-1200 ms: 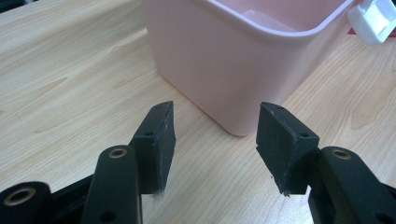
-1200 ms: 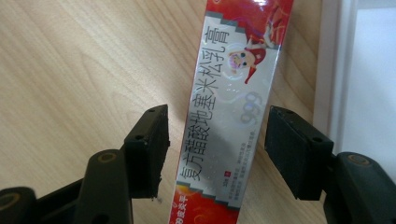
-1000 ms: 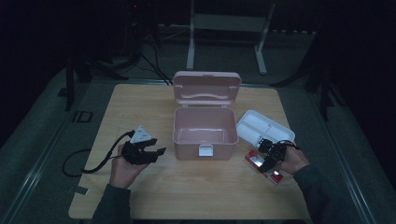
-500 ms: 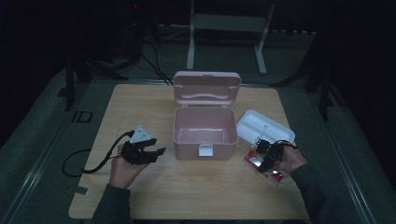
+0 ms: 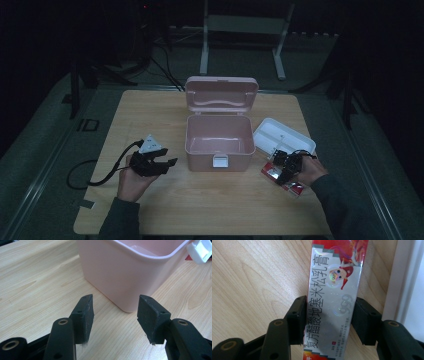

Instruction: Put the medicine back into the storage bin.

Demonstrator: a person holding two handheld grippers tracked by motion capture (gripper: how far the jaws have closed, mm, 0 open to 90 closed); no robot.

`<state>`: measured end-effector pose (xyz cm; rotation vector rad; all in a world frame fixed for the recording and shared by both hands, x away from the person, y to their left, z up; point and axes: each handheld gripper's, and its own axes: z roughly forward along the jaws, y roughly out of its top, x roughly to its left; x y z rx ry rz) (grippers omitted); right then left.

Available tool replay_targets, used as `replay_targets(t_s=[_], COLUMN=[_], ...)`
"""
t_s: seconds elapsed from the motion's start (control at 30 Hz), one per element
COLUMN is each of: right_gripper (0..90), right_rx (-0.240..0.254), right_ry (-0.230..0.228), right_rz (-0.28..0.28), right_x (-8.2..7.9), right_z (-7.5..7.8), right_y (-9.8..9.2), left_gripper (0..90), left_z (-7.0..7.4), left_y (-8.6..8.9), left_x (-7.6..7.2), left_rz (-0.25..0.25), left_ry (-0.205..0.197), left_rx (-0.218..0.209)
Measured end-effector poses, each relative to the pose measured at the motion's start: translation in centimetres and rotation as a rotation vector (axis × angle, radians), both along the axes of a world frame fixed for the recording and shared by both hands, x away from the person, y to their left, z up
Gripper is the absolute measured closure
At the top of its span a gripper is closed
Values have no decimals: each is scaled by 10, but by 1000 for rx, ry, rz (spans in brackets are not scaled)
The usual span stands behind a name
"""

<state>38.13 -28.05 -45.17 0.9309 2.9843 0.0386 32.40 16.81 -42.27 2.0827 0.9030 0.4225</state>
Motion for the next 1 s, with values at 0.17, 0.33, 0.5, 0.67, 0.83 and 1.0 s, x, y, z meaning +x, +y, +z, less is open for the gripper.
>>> replay_targets(t_s=[0.17, 0.33, 0.5, 0.67, 0.83, 1.0], right_gripper=[503, 505, 506, 508, 508, 509], right_rx=[-14, -13, -5, 8, 20, 24], right_ry=[17, 16, 11, 9, -2, -27], right_rz=[21, 45, 64, 90, 104, 119], right_x=[0, -3, -6, -9, -11, -10], right_z=[1, 3, 11, 21, 34, 55], right_y=[0, -2, -2, -2, -1, -3], left_gripper=[468, 468, 468, 468, 468, 468], left_z=[0, 0, 0, 0, 0, 0], left_y=[0, 0, 0, 0, 0, 1], left_x=[0, 0, 0, 0, 0, 0], left_rz=[0, 1, 1, 2, 1, 1], left_ry=[0, -1, -1, -2, -1, -2], left_rx=[0, -2, -3, -3, -4, -2])
